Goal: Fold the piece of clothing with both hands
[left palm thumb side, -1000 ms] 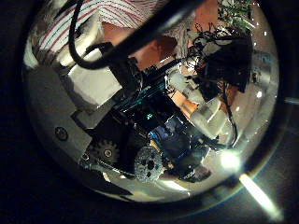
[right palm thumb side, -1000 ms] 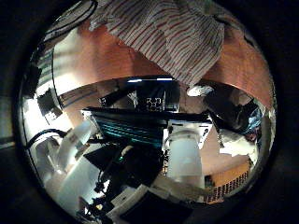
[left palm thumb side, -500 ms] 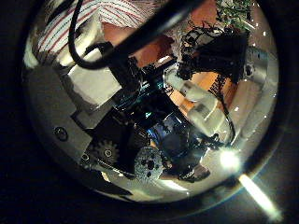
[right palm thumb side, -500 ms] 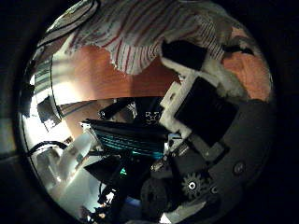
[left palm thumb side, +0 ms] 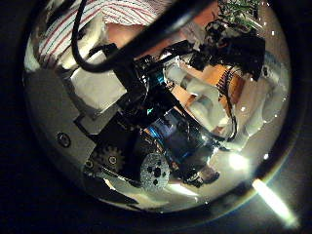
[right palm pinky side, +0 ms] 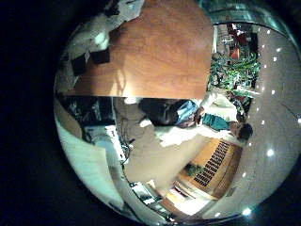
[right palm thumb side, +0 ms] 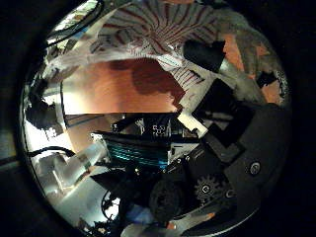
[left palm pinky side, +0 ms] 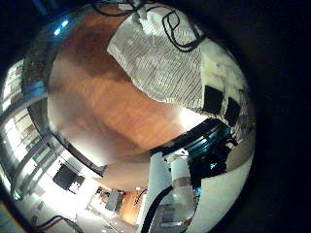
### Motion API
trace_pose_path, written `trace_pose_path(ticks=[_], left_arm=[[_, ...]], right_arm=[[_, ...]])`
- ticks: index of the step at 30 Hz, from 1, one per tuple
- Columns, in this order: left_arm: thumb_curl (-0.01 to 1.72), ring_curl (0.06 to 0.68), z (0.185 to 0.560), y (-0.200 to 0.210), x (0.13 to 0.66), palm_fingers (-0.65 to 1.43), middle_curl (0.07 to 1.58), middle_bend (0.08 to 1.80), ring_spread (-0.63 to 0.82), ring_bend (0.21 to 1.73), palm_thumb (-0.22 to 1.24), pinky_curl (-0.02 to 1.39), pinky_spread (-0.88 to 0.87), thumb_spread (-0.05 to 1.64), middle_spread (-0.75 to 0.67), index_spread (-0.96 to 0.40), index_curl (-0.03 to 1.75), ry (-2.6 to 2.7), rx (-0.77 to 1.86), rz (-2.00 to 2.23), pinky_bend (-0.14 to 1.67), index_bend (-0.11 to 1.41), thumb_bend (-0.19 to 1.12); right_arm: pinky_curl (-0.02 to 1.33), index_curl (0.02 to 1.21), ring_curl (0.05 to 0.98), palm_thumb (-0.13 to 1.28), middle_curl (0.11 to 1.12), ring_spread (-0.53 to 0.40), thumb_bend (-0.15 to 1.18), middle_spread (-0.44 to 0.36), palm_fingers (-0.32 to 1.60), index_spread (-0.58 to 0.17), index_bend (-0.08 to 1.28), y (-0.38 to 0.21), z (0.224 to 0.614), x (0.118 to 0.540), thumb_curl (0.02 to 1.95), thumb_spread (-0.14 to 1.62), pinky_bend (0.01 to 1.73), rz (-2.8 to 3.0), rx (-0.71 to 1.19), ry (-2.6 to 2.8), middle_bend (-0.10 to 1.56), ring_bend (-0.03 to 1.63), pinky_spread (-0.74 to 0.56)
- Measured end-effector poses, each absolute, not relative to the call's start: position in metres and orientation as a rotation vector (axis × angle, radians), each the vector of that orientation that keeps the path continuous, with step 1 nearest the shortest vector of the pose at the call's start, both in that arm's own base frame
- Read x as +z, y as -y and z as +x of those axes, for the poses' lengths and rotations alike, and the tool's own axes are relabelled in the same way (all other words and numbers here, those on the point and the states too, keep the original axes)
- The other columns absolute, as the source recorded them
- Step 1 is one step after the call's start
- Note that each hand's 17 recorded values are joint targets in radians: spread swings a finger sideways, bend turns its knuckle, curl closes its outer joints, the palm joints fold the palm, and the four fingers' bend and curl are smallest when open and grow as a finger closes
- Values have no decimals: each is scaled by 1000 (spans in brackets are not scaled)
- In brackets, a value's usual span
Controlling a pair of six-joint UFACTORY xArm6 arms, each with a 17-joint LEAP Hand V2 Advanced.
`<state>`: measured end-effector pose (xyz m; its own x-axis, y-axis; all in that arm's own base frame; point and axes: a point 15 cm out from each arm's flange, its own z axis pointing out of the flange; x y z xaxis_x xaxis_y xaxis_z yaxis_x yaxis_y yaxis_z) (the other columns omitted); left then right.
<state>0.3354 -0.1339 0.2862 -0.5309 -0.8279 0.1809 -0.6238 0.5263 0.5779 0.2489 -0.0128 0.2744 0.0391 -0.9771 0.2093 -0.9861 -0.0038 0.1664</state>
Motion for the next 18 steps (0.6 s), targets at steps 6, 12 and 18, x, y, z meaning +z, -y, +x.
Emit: trace_pose_path(ticks=[6,12,18], left_arm=[[638,538,324,114,300,944,965,932,-463,1292,714,856,-744,1112,-577,-721,1361,2315,-574,1229,783,341,-12],[629,538,325,93,299,940,969,922,-465,1283,711,865,-753,1114,-577,-714,1370,2282,-542,1286,764,333,-13],[619,538,325,68,288,943,973,915,-466,1274,703,873,-762,1116,-580,-705,1374,2227,-516,1339,752,318,-14]], right_arm=[[585,920,686,985,934,-220,35,-197,1051,-392,910,7,266,323,610,1123,1448,2105,133,2068,1196,1407,-209],[612,954,702,1002,938,-217,8,-191,1055,-390,894,-12,304,358,632,1133,1435,2172,171,2090,1200,1408,-206],[639,981,714,1015,935,-216,-7,-186,1057,-392,876,-41,350,370,650,1138,1418,2228,164,2036,1204,1408,-210]])
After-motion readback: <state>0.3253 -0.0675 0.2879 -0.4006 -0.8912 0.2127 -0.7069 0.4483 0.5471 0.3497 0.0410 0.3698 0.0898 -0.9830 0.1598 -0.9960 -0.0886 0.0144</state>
